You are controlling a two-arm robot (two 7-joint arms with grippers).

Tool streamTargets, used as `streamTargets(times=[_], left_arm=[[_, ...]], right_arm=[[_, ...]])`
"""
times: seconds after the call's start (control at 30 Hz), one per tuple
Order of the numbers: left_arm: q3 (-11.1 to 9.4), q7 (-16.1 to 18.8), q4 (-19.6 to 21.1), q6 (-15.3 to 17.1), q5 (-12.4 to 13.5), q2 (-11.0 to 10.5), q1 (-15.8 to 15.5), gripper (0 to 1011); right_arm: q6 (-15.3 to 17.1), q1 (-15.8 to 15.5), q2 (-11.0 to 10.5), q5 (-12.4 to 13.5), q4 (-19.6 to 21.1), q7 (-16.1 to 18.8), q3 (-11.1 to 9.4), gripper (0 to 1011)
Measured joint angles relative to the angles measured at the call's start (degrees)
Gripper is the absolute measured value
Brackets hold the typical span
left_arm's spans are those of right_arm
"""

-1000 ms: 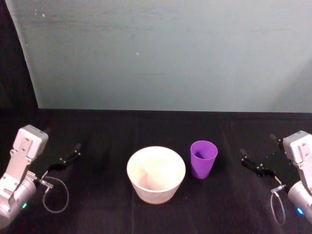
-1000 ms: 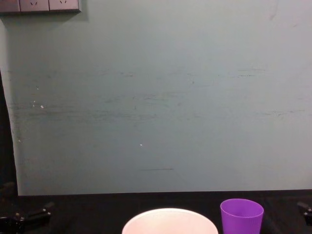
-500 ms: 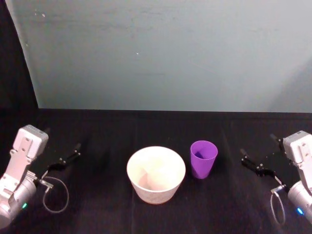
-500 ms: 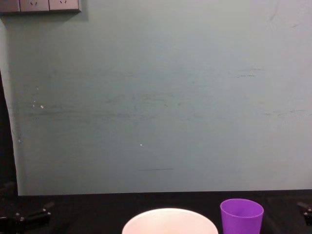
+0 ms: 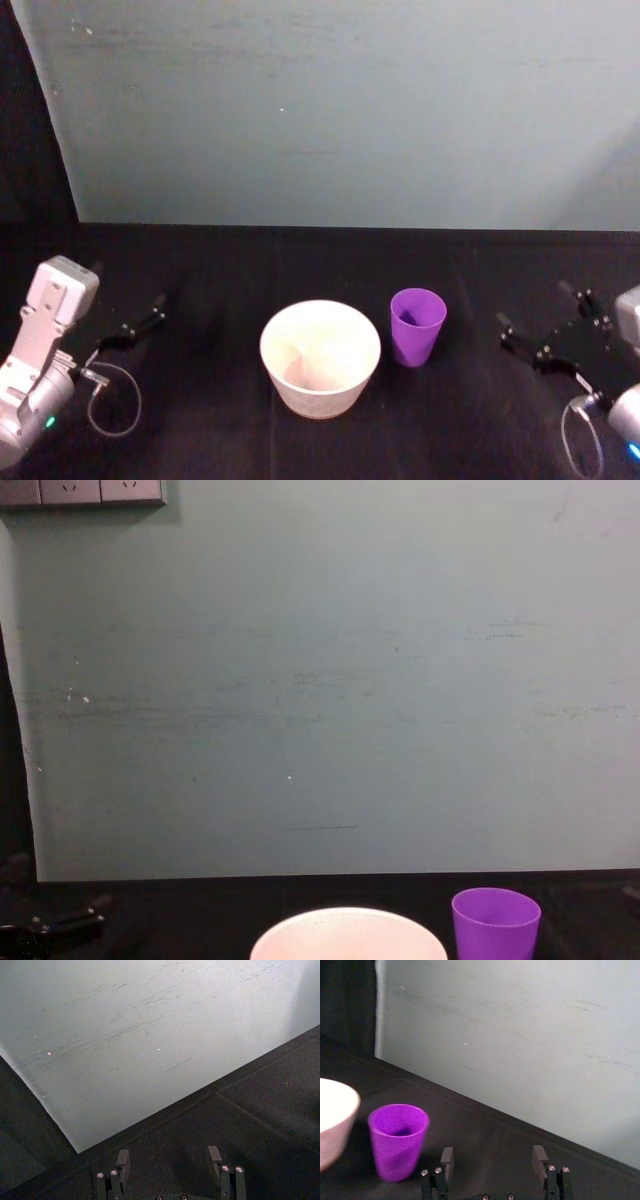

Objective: Pick up the cup and pour the mung beans from the cup into the bowl.

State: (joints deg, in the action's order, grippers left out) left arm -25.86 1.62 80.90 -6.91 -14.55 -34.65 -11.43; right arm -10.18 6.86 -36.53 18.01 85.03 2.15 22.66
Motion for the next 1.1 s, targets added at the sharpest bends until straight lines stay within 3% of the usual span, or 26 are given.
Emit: streamTargets(times=[0.2, 0.4, 0.63, 1.1], left_arm=[[0.0, 0.0, 0.0, 0.0, 0.0, 0.0, 0.0, 1011], [0.0, 0.0, 0.0, 0.0, 0.0, 0.0, 0.0, 1011], [0.0, 0.0, 0.0, 0.0, 0.0, 0.0, 0.0, 1011], [0.0, 0.0, 0.0, 0.0, 0.0, 0.0, 0.0, 1011]], right_arm=[[-3.36, -4.44, -1.39, 8.64, 1.7, 9.06, -2.43, 1003], [-4.74, -5.42, -0.4, 13.79, 0.47, 16.26, -2.4, 1003], [-4.99, -3.28, 2.75, 13.47, -2.96, 20.33, -0.23, 1003], [-2.52, 3.01, 9.53, 7.94, -9.22, 19.3, 1.99, 1003]])
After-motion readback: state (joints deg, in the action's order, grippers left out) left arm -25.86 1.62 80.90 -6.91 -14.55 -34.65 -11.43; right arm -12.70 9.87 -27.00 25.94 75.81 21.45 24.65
